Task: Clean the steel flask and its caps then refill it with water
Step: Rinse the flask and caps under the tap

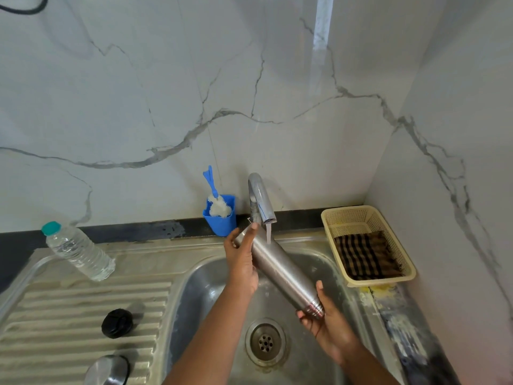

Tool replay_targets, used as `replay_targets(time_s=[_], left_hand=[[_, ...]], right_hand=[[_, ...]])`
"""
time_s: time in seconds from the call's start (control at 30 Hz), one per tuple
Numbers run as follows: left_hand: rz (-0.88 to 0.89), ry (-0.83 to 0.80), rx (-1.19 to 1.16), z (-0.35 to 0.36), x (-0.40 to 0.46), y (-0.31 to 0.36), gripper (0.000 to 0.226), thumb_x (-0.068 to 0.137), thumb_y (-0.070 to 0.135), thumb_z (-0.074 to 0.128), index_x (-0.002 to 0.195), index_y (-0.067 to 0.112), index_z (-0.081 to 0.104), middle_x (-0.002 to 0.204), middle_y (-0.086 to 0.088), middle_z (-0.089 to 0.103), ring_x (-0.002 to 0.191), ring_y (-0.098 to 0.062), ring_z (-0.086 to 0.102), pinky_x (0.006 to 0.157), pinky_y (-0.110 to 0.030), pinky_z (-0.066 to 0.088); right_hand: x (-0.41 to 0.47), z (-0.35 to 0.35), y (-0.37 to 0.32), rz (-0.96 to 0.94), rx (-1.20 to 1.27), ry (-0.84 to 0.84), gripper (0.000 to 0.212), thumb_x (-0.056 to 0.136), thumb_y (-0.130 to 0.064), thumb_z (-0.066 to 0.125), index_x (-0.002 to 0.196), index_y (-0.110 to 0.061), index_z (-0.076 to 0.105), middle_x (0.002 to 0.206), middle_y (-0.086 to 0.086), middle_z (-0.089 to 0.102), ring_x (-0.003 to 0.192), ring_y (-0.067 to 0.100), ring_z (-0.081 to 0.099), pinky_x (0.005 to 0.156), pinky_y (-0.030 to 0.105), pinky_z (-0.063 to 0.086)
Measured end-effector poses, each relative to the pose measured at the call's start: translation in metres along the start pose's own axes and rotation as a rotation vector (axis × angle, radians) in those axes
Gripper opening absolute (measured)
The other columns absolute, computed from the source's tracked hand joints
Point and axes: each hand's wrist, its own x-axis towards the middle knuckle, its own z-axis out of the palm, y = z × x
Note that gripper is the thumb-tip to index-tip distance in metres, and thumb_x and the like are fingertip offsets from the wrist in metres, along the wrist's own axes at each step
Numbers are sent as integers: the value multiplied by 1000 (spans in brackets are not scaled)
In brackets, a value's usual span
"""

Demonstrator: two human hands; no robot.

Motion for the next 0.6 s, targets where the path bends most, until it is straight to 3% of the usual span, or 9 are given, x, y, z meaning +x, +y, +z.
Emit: replay_targets(time_s=[0.07, 0.13, 0.23, 0.33, 0.43, 0.53, 0.6], left_hand=[[-18, -4, -9, -3, -1, -5, 65, 70, 25, 84, 124, 24, 49, 115, -8, 64, 105, -25, 63, 88, -44, 55], [-44, -62, 37, -4, -5, -10, 61, 67, 25, 84, 119, 28, 51, 116, -9, 65, 107, -28, 63, 92, -47, 53], [-70, -113, 151, -4, -8, -12, 66, 65, 22, 85, 123, 27, 53, 114, -8, 67, 105, -27, 63, 92, -48, 53], [-67, -112, 228, -1, -5, -14, 66, 66, 15, 88, 123, 23, 53, 113, -6, 68, 101, -24, 65, 85, -43, 55], [-63, -80, 270, 5, -2, -16, 70, 65, 15, 90, 121, 22, 50, 111, -6, 66, 99, -25, 64, 86, -45, 55], [-29, -116, 348, 11, 3, -17, 67, 63, 20, 91, 118, 25, 53, 113, -4, 67, 101, -24, 65, 87, -43, 55], [-7, -121, 404, 17, 6, -13, 62, 63, 28, 92, 114, 28, 57, 112, -1, 65, 97, -21, 65, 86, -41, 56]], right_hand=[[3, 2, -3, -34, -72, -51, 92, 46, -41, 98, 123, -12, 58, 113, 24, 63, 73, 31, 66, 55, 31, 58], [6, 2, -4, -50, -202, -110, 91, 40, -22, 100, 120, -18, 58, 129, 24, 56, 90, 33, 65, 67, 36, 58], [5, 10, 3, -139, -515, -93, 85, 48, -5, 90, 122, -25, 53, 123, 15, 59, 99, 26, 64, 72, 28, 55], [9, 11, 19, -349, -759, 70, 79, 60, 8, 80, 122, -25, 44, 117, 8, 58, 93, 13, 63, 66, 18, 52], [15, 3, 34, -438, -858, 207, 85, 66, 9, 75, 128, -35, 37, 119, -2, 55, 94, 11, 62, 70, 25, 55], [16, -3, 42, -419, -799, 241, 89, 63, 6, 81, 121, -46, 38, 117, -7, 57, 96, 14, 63, 79, 43, 59], [11, -5, 44, -426, -765, 221, 89, 59, 2, 88, 118, -46, 41, 114, -6, 60, 95, 15, 64, 78, 40, 60]])
